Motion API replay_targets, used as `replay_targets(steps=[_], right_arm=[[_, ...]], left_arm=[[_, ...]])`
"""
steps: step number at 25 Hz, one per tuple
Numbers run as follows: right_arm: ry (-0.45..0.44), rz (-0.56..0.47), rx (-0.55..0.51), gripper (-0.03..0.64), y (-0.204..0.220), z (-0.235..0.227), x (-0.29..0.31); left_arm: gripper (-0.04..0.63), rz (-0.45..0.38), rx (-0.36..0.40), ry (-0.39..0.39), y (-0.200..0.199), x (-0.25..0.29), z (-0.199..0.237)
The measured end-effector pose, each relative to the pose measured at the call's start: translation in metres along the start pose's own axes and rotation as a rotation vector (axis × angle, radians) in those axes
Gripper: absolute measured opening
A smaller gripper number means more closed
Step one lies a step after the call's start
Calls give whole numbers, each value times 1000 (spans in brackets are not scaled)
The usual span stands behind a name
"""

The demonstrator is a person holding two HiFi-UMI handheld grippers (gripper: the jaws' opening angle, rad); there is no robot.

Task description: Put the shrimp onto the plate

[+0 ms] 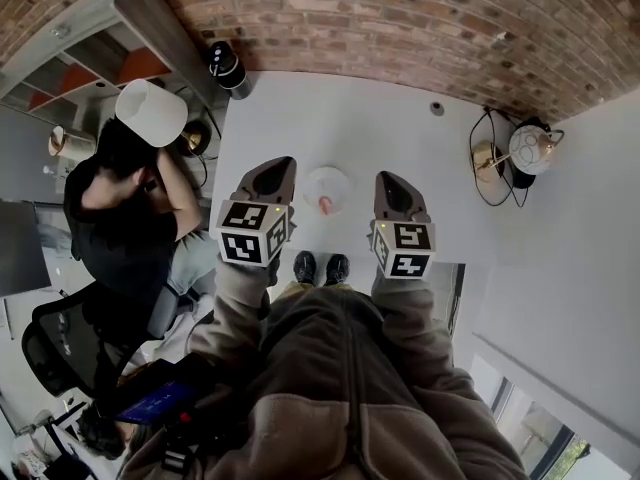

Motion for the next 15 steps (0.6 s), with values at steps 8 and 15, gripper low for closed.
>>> replay_targets(steps=[8, 15], right_arm=[[10, -197, -62, 2, -81, -3, -24], [0, -345, -80, 2, -136, 0, -47]], left_arm=[[5, -148, 53, 7, -69, -15, -5], [5, -248, 95, 19, -114, -32, -10]])
Point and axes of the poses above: the fingertips, and each gripper's own axes: x forward along the fingers, z to its left, y out of its underside, the point moved 4 cm from there along -x, backward along the fingers, and after that the axes turned 1 degree about y, right-handed, at the moved point
